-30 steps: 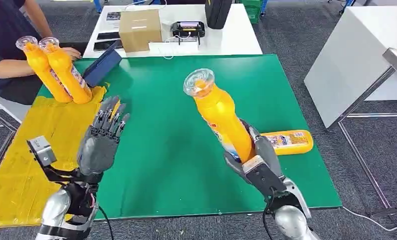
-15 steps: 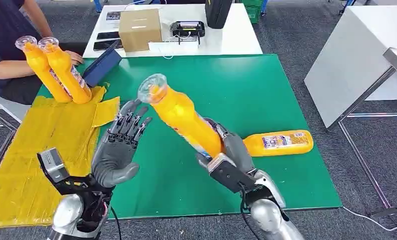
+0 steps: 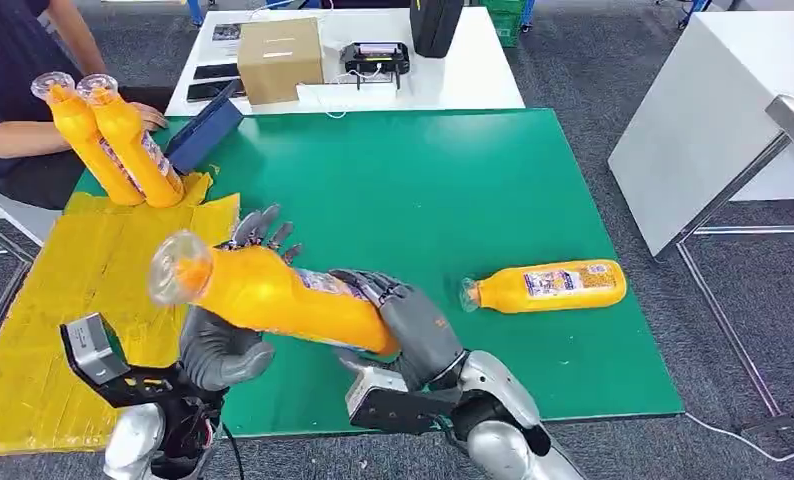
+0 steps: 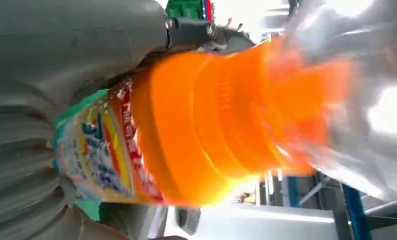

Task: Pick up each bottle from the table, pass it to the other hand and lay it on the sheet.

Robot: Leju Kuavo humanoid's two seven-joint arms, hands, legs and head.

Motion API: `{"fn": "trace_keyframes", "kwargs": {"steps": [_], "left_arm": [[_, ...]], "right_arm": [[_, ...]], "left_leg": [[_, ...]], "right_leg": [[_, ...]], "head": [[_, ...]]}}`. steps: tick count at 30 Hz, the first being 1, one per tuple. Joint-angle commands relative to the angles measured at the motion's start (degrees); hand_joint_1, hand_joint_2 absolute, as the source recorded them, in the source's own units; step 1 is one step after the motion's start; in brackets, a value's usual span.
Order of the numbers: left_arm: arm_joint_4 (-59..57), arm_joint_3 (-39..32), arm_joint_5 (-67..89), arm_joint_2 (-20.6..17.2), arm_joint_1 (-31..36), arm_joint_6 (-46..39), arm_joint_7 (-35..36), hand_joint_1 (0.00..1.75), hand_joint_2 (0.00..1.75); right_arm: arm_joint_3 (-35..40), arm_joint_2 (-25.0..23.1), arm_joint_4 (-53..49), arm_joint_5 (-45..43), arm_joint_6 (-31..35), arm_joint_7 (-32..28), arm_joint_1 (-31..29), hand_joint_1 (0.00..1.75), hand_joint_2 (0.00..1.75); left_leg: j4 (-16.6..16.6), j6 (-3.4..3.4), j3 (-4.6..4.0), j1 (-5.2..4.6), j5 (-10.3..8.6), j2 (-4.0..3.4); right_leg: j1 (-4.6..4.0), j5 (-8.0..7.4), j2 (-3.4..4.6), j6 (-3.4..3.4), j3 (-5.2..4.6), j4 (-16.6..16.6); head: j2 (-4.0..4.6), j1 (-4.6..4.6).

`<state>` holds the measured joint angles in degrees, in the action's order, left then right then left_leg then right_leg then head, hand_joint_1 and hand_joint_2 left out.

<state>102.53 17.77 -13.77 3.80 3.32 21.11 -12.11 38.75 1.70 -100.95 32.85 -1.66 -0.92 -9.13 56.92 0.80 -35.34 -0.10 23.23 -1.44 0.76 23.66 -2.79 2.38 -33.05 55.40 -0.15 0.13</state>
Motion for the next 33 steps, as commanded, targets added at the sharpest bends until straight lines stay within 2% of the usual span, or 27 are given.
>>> {"fn": "trace_keyframes", "kwargs": {"steps": [1,6,11,12,13,32,33], "left_arm": [[-4.31,2.52,1.36,0.50,1.93,-0.25,1.09,0.00,1.75],[-4.25,2.49,1.36,0.42,1.91,-0.23,1.09,0.00,1.75],[-5.01,3.10,4.87,0.23,2.55,-1.24,0.76,0.00,1.75],[-5.07,3.12,5.04,0.23,2.57,-1.14,0.69,1.68,1.75],[-5.06,3.01,5.07,0.21,2.53,-1.05,0.53,1.75,1.75],[-4.08,2.45,6.52,0.41,2.47,-1.02,-0.81,1.75,1.75],[-3.88,2.36,6.86,0.39,2.41,-1.30,-0.89,1.75,1.75]], "right_arm": [[9.65,0.64,0.76,-0.11,-1.68,0.33,-7.33,1.75,1.75],[9.57,1.03,0.81,-0.09,-1.67,0.25,-7.29,1.75,1.75],[11.50,0.59,1.06,-0.81,-2.21,0.42,-8.40,1.75,1.75],[11.54,0.63,1.06,-0.98,-2.20,0.57,-8.39,1.75,1.75],[11.49,0.73,1.08,-1.12,-2.15,0.73,-8.25,1.75,1.75],[10.61,1.18,2.62,-0.54,-1.53,1.88,-6.90,1.75,1.75],[10.38,1.23,2.62,-0.13,-1.15,2.06,-6.55,1.41,1.75]], "left_leg": [[0.02,-0.07,0.18,0.03,0.11,-0.04],[-0.02,-0.05,0.11,0.03,0.04,0.08],[0.02,-0.08,0.22,0.07,0.12,0.08],[0.00,-0.08,0.22,0.06,0.10,0.11],[0.00,-0.06,0.16,0.04,0.07,0.09],[-0.03,-0.04,0.12,0.04,0.03,0.09],[-0.01,-0.07,0.22,0.07,0.09,0.13]], "right_leg": [[0.00,0.08,0.32,-0.09,0.15,0.02],[0.00,0.05,0.13,-0.06,0.09,-0.02],[-0.03,0.10,0.27,-0.11,0.22,0.00],[-0.01,0.10,0.22,-0.10,0.22,0.00],[-0.01,0.07,0.17,-0.08,0.15,-0.01],[-0.02,0.04,0.11,-0.06,0.12,-0.05],[-0.03,0.09,0.19,-0.09,0.24,-0.05]], "head": [[0.00,0.00],[0.00,-0.02],[0.00,0.02],[0.00,-0.02],[0.00,0.00],[0.00,0.00],[0.00,0.00]]}}
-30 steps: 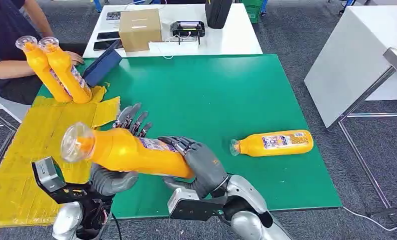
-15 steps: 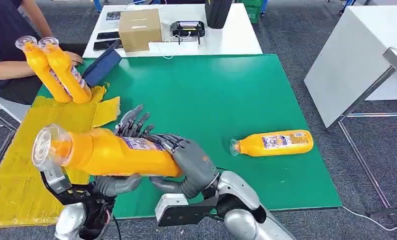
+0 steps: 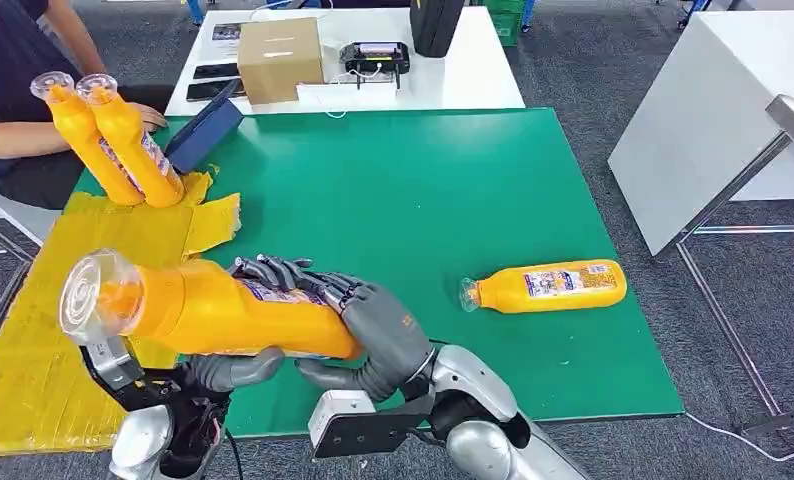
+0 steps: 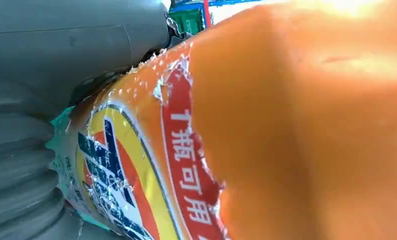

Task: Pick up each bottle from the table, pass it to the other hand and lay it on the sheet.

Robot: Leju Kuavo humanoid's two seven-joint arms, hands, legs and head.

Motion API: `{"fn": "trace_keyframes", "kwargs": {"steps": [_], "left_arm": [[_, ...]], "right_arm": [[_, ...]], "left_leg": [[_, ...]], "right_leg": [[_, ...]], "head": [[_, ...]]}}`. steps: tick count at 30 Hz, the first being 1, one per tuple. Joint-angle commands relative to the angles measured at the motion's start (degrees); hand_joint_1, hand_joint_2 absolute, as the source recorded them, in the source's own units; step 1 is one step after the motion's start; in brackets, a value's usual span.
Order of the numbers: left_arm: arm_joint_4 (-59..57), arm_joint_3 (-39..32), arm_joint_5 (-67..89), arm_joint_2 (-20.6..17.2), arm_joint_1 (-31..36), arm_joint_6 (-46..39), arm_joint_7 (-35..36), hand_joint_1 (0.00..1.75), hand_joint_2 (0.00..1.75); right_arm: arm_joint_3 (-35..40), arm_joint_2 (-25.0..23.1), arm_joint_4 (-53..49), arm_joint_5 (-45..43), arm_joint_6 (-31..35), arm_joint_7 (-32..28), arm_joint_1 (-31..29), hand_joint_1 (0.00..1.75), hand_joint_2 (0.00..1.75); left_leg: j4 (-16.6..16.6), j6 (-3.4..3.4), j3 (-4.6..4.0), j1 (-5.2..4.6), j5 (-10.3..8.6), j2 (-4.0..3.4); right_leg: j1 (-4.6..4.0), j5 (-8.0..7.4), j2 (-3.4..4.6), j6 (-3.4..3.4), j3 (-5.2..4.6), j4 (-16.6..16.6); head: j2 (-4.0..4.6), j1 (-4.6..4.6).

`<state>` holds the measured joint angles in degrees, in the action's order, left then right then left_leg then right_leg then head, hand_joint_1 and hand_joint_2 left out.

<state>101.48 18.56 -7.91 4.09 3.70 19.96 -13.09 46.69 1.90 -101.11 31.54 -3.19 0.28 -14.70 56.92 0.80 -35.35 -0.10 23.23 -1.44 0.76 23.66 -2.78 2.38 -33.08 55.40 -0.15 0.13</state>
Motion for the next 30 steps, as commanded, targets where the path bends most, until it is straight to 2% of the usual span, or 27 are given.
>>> {"fn": "trace_keyframes", "kwargs": {"steps": [1,5,8,10,12,16,17,18,19,22,25,27,30], "left_arm": [[-2.83,1.58,1.00,0.10,2.02,-0.14,0.10,1.75,1.75],[-2.17,-0.35,7.50,-0.41,2.40,-4.63,-0.07,1.75,1.75],[-2.40,-1.00,7.32,-0.44,2.61,-4.43,0.02,1.75,1.75],[-2.40,-1.00,7.32,-0.44,2.61,-4.43,0.02,1.75,1.75],[-2.82,-2.30,15.78,-0.98,3.34,-9.69,-0.56,1.75,1.75],[-3.54,-3.62,18.59,-1.39,3.97,-11.36,-0.50,1.75,1.75],[-4.01,-4.71,19.97,-1.76,4.37,-12.40,-0.23,1.75,1.75],[-8.32,-11.06,31.40,-4.10,6.96,-17.55,-0.48,1.75,1.75],[-8.32,-11.06,31.40,-4.10,6.96,-17.55,-0.48,1.75,1.75],[-15.85,-15.78,53.89,-10.18,10.44,-25.38,0.52,1.75,1.75],[-24.76,-16.17,71.77,-16.25,13.00,-29.47,4.77,1.75,1.75],[-28.80,-16.14,75.74,-17.64,13.81,-30.60,5.69,1.75,1.75],[-34.53,-13.64,83.05,-20.97,14.90,-27.65,9.94,1.75,1.75]], "right_arm": [[2.44,1.03,2.77,1.18,0.39,0.86,-0.97,0.00,1.75],[-1.03,3.46,0.00,6.03,3.66,2.25,3.35,0.00,1.75],[-1.67,4.08,-0.84,6.25,3.71,1.93,4.10,0.00,1.75],[-1.67,4.08,-0.84,6.25,3.71,1.93,4.10,0.00,1.75],[-3.86,4.68,-3.11,8.97,5.16,2.58,6.37,0.00,1.75],[-5.43,5.45,-4.90,10.40,6.10,2.98,8.10,0.00,1.75],[-6.24,6.12,-5.96,11.16,6.46,3.29,9.11,0.00,0.00],[-11.93,9.47,-11.52,13.70,7.74,3.18,14.90,0.00,0.00],[-11.93,9.47,-11.52,13.70,7.74,3.18,14.90,0.00,0.00],[-20.09,13.19,-16.51,14.11,8.78,1.59,20.83,0.00,0.00],[-28.28,15.59,-19.91,11.65,9.26,-0.51,25.32,0.00,0.00],[-31.60,16.09,-20.96,9.90,8.38,-1.61,26.90,0.00,0.00],[-35.79,17.31,-21.56,9.26,8.11,-1.22,28.47,0.00,0.00]], "left_leg": [[-0.04,-0.04,0.16,0.04,0.04,0.10],[-0.03,-0.04,0.11,0.04,0.02,0.14],[-0.02,-0.06,0.25,0.08,0.09,0.30],[-0.01,-0.04,0.12,0.03,0.05,0.14],[-0.01,-0.05,0.13,0.04,0.07,0.09],[0.00,-0.06,0.12,0.06,0.07,0.14],[0.01,-0.07,0.18,0.07,0.11,0.17],[-0.03,-0.05,0.06,0.04,0.01,0.26],[-0.04,-0.05,0.06,0.03,-0.01,0.30],[-0.06,-0.05,0.13,0.01,0.01,0.30],[-0.07,-0.08,0.26,0.03,0.04,0.43],[-0.08,-0.06,0.21,0.00,0.02,0.29],[-0.01,-0.09,0.28,0.07,0.11,0.28]], "right_leg": [[-0.01,0.04,0.11,-0.06,0.18,-0.06],[-0.02,0.04,0.03,-0.05,0.16,-0.06],[-0.03,0.13,0.02,-0.08,0.34,-0.08],[0.00,0.07,0.07,-0.05,0.16,-0.03],[-0.01,0.06,0.16,-0.08,0.15,-0.03],[-0.03,0.07,0.11,-0.08,0.18,-0.04],[-0.03,0.11,0.14,-0.10,0.25,-0.03],[-0.01,0.06,-0.06,-0.06,0.12,-0.04],[0.00,0.07,-0.13,-0.06,0.12,-0.05],[0.01,0.08,-0.09,-0.06,0.18,-0.06],[0.02,0.15,-0.11,-0.10,0.33,-0.06],[0.04,0.09,-0.06,-0.07,0.23,-0.06],[-0.02,0.16,0.07,-0.12,0.32,-0.03]], "head": [[0.00,0.00],[0.00,-0.02],[0.00,0.00],[0.00,0.00],[0.00,0.00],[0.00,0.00],[0.00,0.02],[0.00,0.02],[0.00,-0.02],[0.00,0.00],[0.00,-0.02],[0.00,0.02],[0.00,0.02]]}}
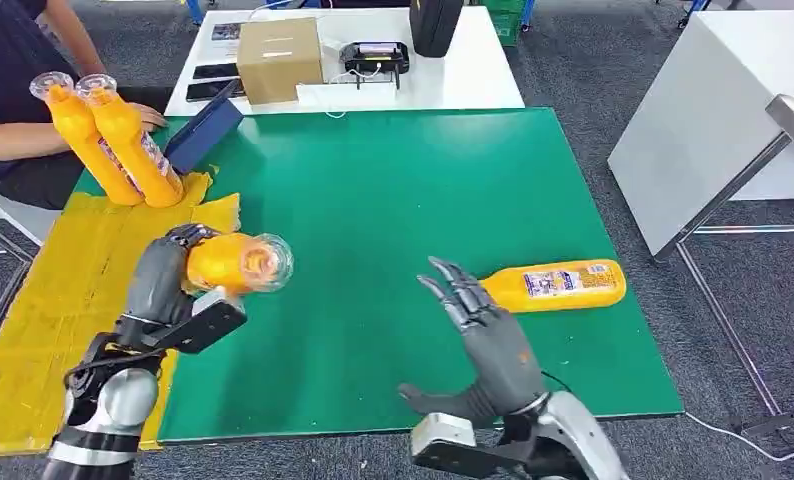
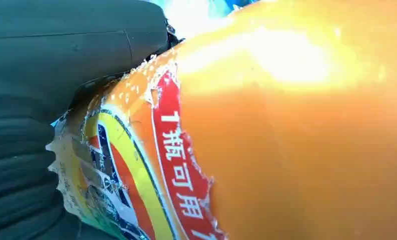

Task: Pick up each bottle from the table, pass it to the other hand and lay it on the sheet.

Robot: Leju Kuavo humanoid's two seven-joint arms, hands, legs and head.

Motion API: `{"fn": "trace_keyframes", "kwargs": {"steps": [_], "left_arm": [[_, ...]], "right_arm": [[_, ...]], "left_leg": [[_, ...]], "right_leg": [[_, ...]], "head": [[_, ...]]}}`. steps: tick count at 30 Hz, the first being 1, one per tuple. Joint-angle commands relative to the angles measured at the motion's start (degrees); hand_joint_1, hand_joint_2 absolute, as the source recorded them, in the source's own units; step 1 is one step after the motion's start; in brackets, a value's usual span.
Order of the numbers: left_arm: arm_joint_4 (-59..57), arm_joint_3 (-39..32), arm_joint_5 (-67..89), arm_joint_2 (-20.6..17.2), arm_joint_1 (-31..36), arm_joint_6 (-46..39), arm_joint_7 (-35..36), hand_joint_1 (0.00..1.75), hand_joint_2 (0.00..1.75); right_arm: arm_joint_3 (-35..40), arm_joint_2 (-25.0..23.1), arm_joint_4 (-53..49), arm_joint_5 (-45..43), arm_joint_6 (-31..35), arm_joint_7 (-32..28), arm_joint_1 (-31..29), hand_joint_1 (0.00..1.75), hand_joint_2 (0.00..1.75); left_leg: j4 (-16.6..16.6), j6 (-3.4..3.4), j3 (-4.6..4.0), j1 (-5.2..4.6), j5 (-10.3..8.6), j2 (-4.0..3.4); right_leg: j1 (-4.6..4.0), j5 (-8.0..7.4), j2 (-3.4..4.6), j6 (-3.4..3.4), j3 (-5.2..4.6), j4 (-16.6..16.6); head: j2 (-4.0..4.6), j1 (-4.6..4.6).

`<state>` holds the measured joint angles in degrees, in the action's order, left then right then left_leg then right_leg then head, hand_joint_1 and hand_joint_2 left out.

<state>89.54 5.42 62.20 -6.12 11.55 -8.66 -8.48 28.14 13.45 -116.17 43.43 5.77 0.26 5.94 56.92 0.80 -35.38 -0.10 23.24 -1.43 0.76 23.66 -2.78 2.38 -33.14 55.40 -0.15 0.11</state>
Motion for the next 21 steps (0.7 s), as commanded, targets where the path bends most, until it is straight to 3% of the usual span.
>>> {"fn": "trace_keyframes", "kwargs": {"steps": [1,4,5,8,18,21], "left_arm": [[-26.31,0.42,13.71,-12.11,8.05,1.89,5.77,1.75,1.75],[-29.39,1.61,15.76,-13.16,8.81,1.68,6.73,1.75,1.75],[-30.89,2.48,16.49,-13.95,9.00,2.87,7.09,1.75,1.75],[-37.03,5.68,17.97,-16.35,10.20,4.88,6.27,1.75,1.75],[-37.63,5.99,17.74,-16.31,10.75,4.88,5.95,1.75,1.75],[-38.89,8.05,15.52,-17.29,11.26,8.19,3.04,1.75,1.75]], "right_arm": [[-19.62,6.27,-6.54,-3.89,-1.44,-1.09,8.47,0.00,0.00],[-21.37,6.01,-6.24,-5.46,-2.52,-1.10,8.72,0.00,0.00],[-22.39,6.20,-5.93,-5.92,-2.92,-0.40,8.67,0.00,1.75],[-26.40,7.91,-4.47,-9.27,-4.23,-0.11,8.17,0.00,1.75],[-26.94,7.84,-4.35,-9.86,-4.61,-0.41,8.00,0.00,1.75],[-28.74,8.53,-3.62,-10.78,-5.15,-0.03,7.80,0.00,1.75]], "left_leg": [[-0.04,-0.07,0.25,0.03,0.08,0.14],[-0.07,-0.04,0.23,-0.01,0.03,0.19],[-0.02,-0.05,0.18,0.02,0.05,0.12],[-0.06,-0.05,0.20,0.00,0.04,0.06],[-0.04,-0.07,0.26,0.04,0.07,0.12],[-0.05,-0.06,0.27,0.03,0.05,0.10]], "right_leg": [[0.01,0.13,0.08,-0.09,0.26,-0.02],[0.05,0.10,-0.01,-0.06,0.24,-0.03],[0.02,0.09,0.07,-0.07,0.19,-0.01],[0.03,0.07,0.11,-0.06,0.19,-0.05],[0.01,0.09,0.12,-0.09,0.29,-0.05],[0.01,0.07,0.15,-0.09,0.29,-0.04]], "head": [[0.00,0.04],[0.00,0.00],[0.00,0.02],[0.00,0.00],[0.00,0.04],[0.00,0.02]]}}
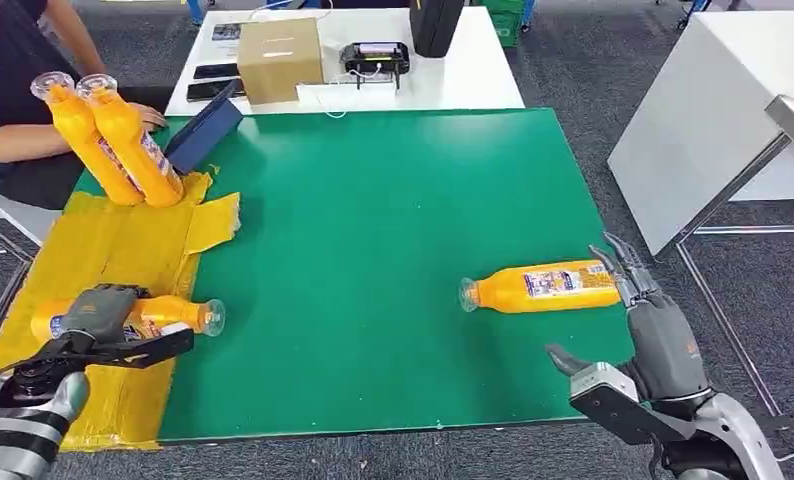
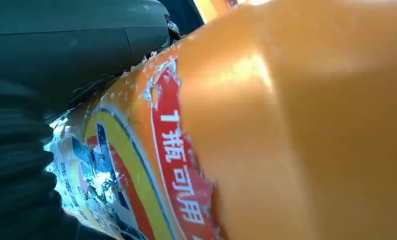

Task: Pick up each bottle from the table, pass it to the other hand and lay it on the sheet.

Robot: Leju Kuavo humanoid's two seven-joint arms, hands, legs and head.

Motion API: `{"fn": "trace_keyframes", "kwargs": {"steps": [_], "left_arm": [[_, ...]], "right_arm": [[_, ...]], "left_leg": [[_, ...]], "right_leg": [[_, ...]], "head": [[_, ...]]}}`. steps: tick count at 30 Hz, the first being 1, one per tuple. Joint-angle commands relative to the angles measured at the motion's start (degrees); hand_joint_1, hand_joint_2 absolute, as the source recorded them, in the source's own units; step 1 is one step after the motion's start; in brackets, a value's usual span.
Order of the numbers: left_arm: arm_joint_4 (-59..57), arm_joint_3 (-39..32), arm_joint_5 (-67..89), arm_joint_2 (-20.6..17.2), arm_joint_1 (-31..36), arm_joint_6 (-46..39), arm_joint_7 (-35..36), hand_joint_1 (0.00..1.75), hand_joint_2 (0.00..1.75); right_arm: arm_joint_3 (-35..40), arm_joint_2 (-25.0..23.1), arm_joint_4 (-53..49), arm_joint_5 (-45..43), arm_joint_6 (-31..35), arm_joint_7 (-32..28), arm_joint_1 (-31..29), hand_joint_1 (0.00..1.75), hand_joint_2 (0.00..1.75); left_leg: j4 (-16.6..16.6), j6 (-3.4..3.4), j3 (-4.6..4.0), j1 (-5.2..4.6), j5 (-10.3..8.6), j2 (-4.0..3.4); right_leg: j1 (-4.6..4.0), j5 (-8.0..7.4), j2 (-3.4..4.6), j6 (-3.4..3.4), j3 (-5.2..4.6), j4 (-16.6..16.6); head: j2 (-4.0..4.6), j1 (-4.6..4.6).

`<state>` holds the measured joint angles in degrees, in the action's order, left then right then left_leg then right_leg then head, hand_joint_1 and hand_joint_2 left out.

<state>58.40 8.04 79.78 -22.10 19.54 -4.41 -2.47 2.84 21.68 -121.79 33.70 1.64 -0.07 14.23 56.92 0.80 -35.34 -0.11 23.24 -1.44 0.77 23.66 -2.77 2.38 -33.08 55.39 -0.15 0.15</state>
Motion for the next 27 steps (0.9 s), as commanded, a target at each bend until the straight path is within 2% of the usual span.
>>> {"fn": "trace_keyframes", "kwargs": {"steps": [1,2,3,4,11,16,23,27], "left_arm": [[-8.25,6.31,-2.34,-1.73,3.51,4.27,-3.94,1.75,1.75],[-8.48,6.96,-3.32,-1.88,3.65,3.53,-5.13,1.62,1.75],[-8.94,5.58,-4.13,-0.39,3.70,2.85,-2.85,0.00,0.00],[-8.53,7.59,-2.26,0.10,3.78,1.64,-2.20,0.00,0.00],[-3.58,9.91,-4.95,1.72,4.74,-0.50,-4.53,0.00,0.00],[-3.74,10.89,-7.11,2.65,6.50,-1.24,-5.64,0.00,0.00],[-3.70,10.90,-7.64,2.55,6.42,-1.96,-5.92,0.00,0.00],[-2.33,9.18,-10.00,4.96,7.10,-4.97,-6.55,0.00,0.00]], "right_arm": [[-4.24,0.92,2.69,-1.60,-1.62,0.35,-0.89,0.00,1.75],[-5.16,1.23,3.50,-2.11,-2.23,0.41,-1.39,0.00,1.75],[-6.07,1.20,4.27,-2.16,-2.58,0.70,-1.50,0.00,1.75],[-7.05,1.07,5.09,-1.89,-3.20,1.07,-1.80,0.00,1.75],[-10.43,3.15,15.85,-0.72,-8.03,3.32,-6.24,0.00,1.75],[-8.41,4.29,24.18,0.69,-11.32,4.17,-9.28,0.00,1.75],[-7.47,4.48,24.49,1.71,-11.52,4.67,-9.39,0.00,1.75],[-4.20,4.07,30.08,7.03,-11.48,5.65,-12.44,0.00,1.75]], "left_leg": [[-0.01,-0.08,0.26,0.07,0.08,0.12],[-0.01,-0.09,0.30,0.08,0.09,0.14],[-0.04,-0.06,0.24,0.03,0.04,0.11],[-0.03,-0.07,0.30,0.07,0.07,0.11],[-0.03,0.07,0.32,0.06,-0.04,0.25],[-0.03,0.08,0.28,-0.04,-0.07,0.20],[-0.02,0.05,0.31,-0.04,-0.02,0.19],[0.00,0.07,0.22,-0.04,-0.04,0.12]], "right_leg": [[-0.03,0.09,0.18,-0.10,0.28,-0.04],[-0.04,0.10,0.20,-0.11,0.32,-0.04],[0.00,0.05,0.16,-0.08,0.25,-0.04],[-0.03,0.06,0.20,-0.09,0.32,-0.05],[-0.02,0.00,0.04,-0.03,0.45,-0.15],[0.04,-0.03,0.07,-0.02,0.39,-0.13],[0.04,0.00,0.12,-0.02,0.41,-0.10],[0.03,-0.05,0.12,0.02,0.28,-0.09]], "head": [[0.00,-0.02],[0.00,-0.02],[0.00,-0.02],[0.00,-0.02],[0.00,-0.04],[0.00,-0.02],[0.00,-0.02],[0.00,0.00]]}}
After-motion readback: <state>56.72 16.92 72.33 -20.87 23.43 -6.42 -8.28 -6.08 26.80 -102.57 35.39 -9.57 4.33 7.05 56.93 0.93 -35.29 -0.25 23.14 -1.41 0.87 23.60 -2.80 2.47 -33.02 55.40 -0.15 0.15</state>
